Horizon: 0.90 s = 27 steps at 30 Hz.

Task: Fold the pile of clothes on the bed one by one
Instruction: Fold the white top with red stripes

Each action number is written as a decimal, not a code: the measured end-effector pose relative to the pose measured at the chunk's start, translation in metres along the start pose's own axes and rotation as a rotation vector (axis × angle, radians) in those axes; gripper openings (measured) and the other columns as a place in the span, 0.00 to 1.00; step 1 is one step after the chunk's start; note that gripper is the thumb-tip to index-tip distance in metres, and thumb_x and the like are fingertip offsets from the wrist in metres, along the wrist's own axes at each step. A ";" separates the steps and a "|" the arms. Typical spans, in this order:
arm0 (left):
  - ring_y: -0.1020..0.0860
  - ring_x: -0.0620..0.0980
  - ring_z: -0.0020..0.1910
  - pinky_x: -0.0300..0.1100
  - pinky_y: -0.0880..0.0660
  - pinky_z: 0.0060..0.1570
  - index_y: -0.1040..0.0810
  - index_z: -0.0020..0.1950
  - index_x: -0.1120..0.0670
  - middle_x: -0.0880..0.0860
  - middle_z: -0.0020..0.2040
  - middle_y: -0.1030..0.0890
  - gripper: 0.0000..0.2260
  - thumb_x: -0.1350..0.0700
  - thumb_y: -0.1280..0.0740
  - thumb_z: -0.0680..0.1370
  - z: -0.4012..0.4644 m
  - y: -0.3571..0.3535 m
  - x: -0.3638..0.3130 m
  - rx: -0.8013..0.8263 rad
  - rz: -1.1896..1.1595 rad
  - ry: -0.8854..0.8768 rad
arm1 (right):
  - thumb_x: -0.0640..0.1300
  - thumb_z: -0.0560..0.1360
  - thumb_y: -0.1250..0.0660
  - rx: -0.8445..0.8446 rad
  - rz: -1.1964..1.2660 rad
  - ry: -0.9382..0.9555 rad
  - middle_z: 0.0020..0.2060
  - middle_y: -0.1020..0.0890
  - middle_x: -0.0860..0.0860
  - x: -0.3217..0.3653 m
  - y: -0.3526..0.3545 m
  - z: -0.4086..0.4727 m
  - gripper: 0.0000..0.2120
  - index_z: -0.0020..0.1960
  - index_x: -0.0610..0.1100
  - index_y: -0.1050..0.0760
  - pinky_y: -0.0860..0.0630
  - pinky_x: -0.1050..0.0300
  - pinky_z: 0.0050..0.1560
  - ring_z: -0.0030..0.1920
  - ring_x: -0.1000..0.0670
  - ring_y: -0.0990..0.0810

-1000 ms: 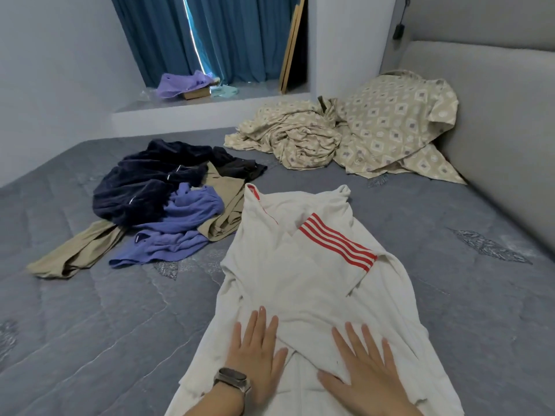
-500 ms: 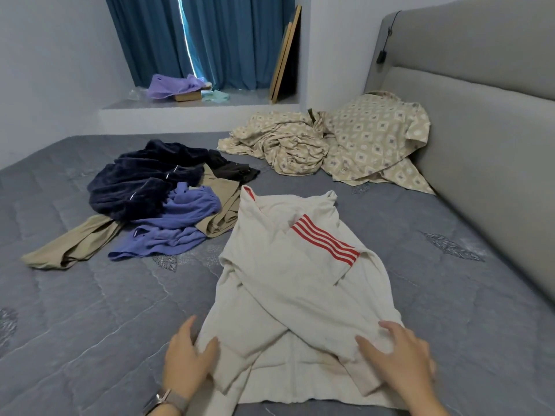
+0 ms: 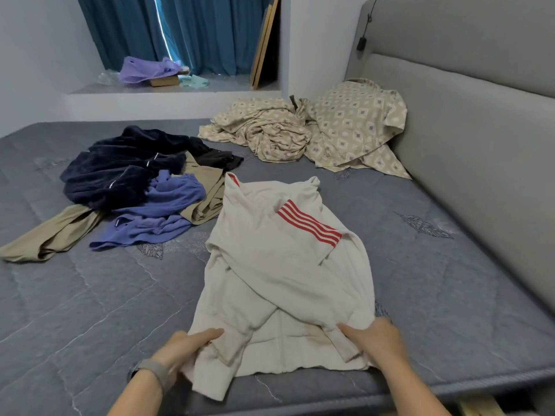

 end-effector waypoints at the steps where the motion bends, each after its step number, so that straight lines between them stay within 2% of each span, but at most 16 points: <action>1: 0.18 0.60 0.44 0.45 0.22 0.42 0.19 0.48 0.67 0.63 0.44 0.16 0.18 0.57 0.21 0.66 -0.005 -0.007 0.002 0.078 -0.067 0.035 | 0.68 0.56 0.27 0.047 0.052 0.023 0.51 0.18 0.46 0.000 -0.002 -0.001 0.41 0.58 0.40 0.24 0.21 0.52 0.49 0.48 0.46 0.20; 2: 0.18 0.62 0.47 0.49 0.22 0.47 0.19 0.51 0.67 0.64 0.46 0.16 0.19 0.59 0.21 0.65 -0.006 -0.012 0.004 0.128 -0.136 0.047 | 0.64 0.58 0.25 0.083 0.118 0.035 0.48 0.17 0.46 -0.002 -0.004 -0.001 0.36 0.56 0.40 0.21 0.21 0.53 0.49 0.46 0.46 0.19; 4: 0.19 0.63 0.48 0.51 0.22 0.48 0.20 0.53 0.69 0.66 0.48 0.17 0.17 0.64 0.24 0.67 -0.013 -0.015 0.004 0.110 -0.240 0.026 | 0.54 0.62 0.22 0.125 0.309 0.028 0.45 0.17 0.46 -0.006 -0.005 -0.002 0.27 0.54 0.38 0.20 0.20 0.51 0.50 0.45 0.46 0.18; 8: 0.19 0.61 0.44 0.46 0.22 0.39 0.22 0.52 0.68 0.64 0.43 0.16 0.10 0.67 0.29 0.72 -0.032 -0.011 0.001 -0.061 -0.353 -0.107 | 0.39 0.68 0.24 0.213 0.701 0.007 0.45 0.16 0.41 -0.008 -0.009 -0.007 0.18 0.56 0.36 0.22 0.20 0.48 0.49 0.47 0.42 0.17; 11: 0.21 0.55 0.38 0.39 0.23 0.27 0.23 0.46 0.63 0.58 0.36 0.17 0.04 0.70 0.32 0.74 -0.056 -0.013 -0.003 -0.140 -0.397 -0.170 | 0.36 0.71 0.28 0.230 0.822 0.019 0.45 0.16 0.41 -0.006 -0.006 -0.022 0.13 0.56 0.36 0.22 0.21 0.54 0.40 0.44 0.42 0.18; 13: 0.24 0.53 0.38 0.42 0.25 0.32 0.24 0.43 0.63 0.58 0.41 0.19 0.04 0.71 0.32 0.73 -0.066 -0.012 0.001 -0.199 -0.418 -0.172 | 0.35 0.72 0.29 0.223 0.838 0.032 0.41 0.17 0.41 -0.008 -0.001 -0.034 0.09 0.52 0.37 0.23 0.26 0.62 0.27 0.38 0.44 0.20; 15: 0.25 0.54 0.42 0.44 0.29 0.45 0.24 0.42 0.65 0.61 0.46 0.21 0.04 0.72 0.31 0.72 -0.072 -0.008 0.011 -0.254 -0.385 -0.153 | 0.33 0.72 0.30 0.184 0.853 0.018 0.39 0.18 0.42 -0.015 0.006 -0.039 0.06 0.49 0.37 0.23 0.27 0.63 0.25 0.37 0.45 0.21; 16: 0.25 0.55 0.46 0.44 0.31 0.49 0.23 0.45 0.68 0.62 0.49 0.22 0.04 0.72 0.30 0.72 -0.073 -0.005 0.017 -0.270 -0.361 -0.131 | 0.32 0.72 0.30 0.178 0.857 0.005 0.38 0.18 0.42 -0.018 0.009 -0.041 0.05 0.47 0.36 0.24 0.27 0.61 0.27 0.37 0.44 0.21; 18: 0.24 0.57 0.51 0.45 0.32 0.52 0.22 0.53 0.71 0.63 0.54 0.22 0.13 0.69 0.27 0.70 -0.069 0.000 0.029 -0.300 -0.315 -0.063 | 0.32 0.70 0.28 0.151 0.845 -0.022 0.38 0.19 0.42 -0.027 0.012 -0.039 0.06 0.45 0.34 0.23 0.26 0.56 0.34 0.38 0.43 0.21; 20: 0.24 0.56 0.49 0.45 0.30 0.51 0.22 0.52 0.67 0.63 0.54 0.20 0.21 0.58 0.23 0.65 -0.070 0.000 0.033 -0.297 -0.151 -0.030 | 0.40 0.64 0.23 0.077 0.737 0.000 0.39 0.17 0.40 -0.034 0.015 -0.034 0.17 0.48 0.32 0.21 0.23 0.50 0.44 0.42 0.42 0.19; 21: 0.23 0.56 0.47 0.46 0.28 0.49 0.23 0.49 0.64 0.61 0.51 0.20 0.24 0.50 0.25 0.60 -0.068 0.003 0.034 -0.300 0.008 -0.025 | 0.44 0.61 0.23 0.028 0.599 0.026 0.42 0.17 0.40 -0.036 0.017 -0.032 0.23 0.51 0.34 0.21 0.22 0.48 0.49 0.45 0.41 0.19; 23: 0.23 0.54 0.44 0.47 0.27 0.49 0.26 0.47 0.60 0.57 0.45 0.20 0.25 0.46 0.27 0.58 -0.063 0.012 0.029 -0.338 0.207 -0.040 | 0.51 0.62 0.25 -0.079 0.284 0.081 0.55 0.20 0.42 -0.034 0.027 -0.027 0.28 0.59 0.42 0.26 0.28 0.48 0.58 0.57 0.40 0.23; 25: 0.23 0.54 0.47 0.46 0.28 0.49 0.28 0.52 0.59 0.55 0.48 0.21 0.26 0.46 0.24 0.63 -0.057 0.022 0.001 -0.383 0.285 -0.132 | 0.55 0.67 0.27 -0.196 0.150 0.178 0.67 0.28 0.42 -0.010 0.047 -0.026 0.34 0.69 0.46 0.33 0.36 0.46 0.65 0.67 0.39 0.33; 27: 0.24 0.57 0.55 0.46 0.30 0.53 0.28 0.61 0.60 0.57 0.56 0.22 0.29 0.48 0.23 0.67 -0.041 0.030 -0.042 -0.450 0.331 -0.259 | 0.53 0.71 0.28 -0.253 0.149 0.335 0.70 0.32 0.42 0.029 0.065 -0.012 0.36 0.73 0.43 0.37 0.39 0.45 0.68 0.70 0.39 0.36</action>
Point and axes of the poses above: each hand's wrist, its own z-axis towards the middle knuckle, its own y-axis out of the back of the hand, x = y × z, the point moved 7 cm from there along z, towards the middle knuckle
